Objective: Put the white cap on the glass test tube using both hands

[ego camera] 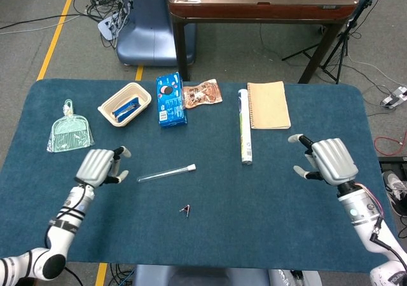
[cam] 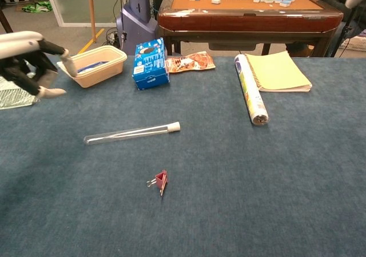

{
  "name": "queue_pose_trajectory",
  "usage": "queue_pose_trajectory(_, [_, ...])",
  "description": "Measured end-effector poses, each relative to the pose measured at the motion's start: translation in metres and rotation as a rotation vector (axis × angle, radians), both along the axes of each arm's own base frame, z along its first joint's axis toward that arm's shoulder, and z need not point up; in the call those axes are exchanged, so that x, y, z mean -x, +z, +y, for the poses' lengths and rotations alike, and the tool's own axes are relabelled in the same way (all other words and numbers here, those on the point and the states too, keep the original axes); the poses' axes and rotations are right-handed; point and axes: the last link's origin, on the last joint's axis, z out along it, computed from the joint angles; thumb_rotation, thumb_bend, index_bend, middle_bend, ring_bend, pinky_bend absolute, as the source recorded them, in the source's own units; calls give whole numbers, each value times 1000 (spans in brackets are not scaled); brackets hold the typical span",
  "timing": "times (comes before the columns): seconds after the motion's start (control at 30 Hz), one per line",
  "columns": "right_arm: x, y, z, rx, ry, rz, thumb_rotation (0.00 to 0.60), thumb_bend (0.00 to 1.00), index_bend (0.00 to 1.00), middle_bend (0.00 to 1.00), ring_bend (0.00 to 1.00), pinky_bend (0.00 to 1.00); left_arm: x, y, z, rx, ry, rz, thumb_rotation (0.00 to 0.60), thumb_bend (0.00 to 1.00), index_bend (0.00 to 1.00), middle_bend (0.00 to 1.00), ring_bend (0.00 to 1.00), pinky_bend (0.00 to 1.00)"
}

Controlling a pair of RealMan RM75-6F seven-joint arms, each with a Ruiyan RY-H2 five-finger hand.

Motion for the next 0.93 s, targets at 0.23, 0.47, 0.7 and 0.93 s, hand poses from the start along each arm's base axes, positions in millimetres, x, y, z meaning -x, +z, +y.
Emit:
queue_pose_trajectory(0.23, [32, -3, 24, -4, -88, 47, 600, 228, 320, 371, 338, 468, 46, 43, -39, -133, 39, 39, 600, 259, 248, 374, 311, 315])
queue_pose_trajectory(0.47, [48, -12, 47, 24, -123, 51, 600, 228, 263, 241, 175, 316, 71, 61, -71, -228, 58, 48, 600, 259, 226, 309, 273, 244])
queue_pose_trajectory(0.7, [56, -16, 66, 75, -124, 40, 600, 228, 263, 241, 174, 316, 83, 61, -95, -245, 43, 36, 600, 259, 226, 292, 264, 244])
queue_pose_trajectory(0.93, [59, -18, 77, 92, -127, 40, 600, 228, 263, 241, 175, 316, 83, 57, -107, -239, 42, 48, 600, 259, 230, 291, 263, 242])
